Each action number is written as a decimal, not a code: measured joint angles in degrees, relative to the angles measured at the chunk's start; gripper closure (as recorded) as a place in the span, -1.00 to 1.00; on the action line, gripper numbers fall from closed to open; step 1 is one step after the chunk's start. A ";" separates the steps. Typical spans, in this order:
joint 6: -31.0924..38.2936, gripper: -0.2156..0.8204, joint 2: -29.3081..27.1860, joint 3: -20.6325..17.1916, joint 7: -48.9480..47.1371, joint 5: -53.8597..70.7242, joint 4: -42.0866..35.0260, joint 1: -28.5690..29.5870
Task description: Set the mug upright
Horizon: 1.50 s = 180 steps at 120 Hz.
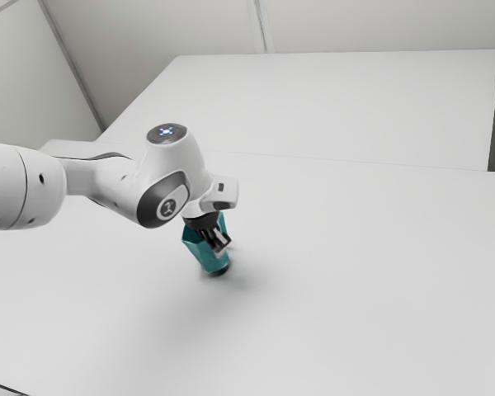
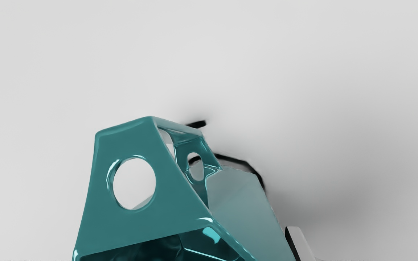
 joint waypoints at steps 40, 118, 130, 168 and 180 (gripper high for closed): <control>-0.05 0.50 -0.02 -0.05 0.00 -0.07 -0.26 -1.40; -2.90 0.06 -7.44 -0.12 0.17 -0.09 0.72 -0.84; -4.56 0.04 -8.25 -0.42 0.15 -0.11 3.25 -1.32; -23.72 -0.34 -0.95 -0.48 -1.71 -2.94 27.72 3.46; -31.34 -0.43 2.05 -0.32 -2.63 -4.01 35.30 5.19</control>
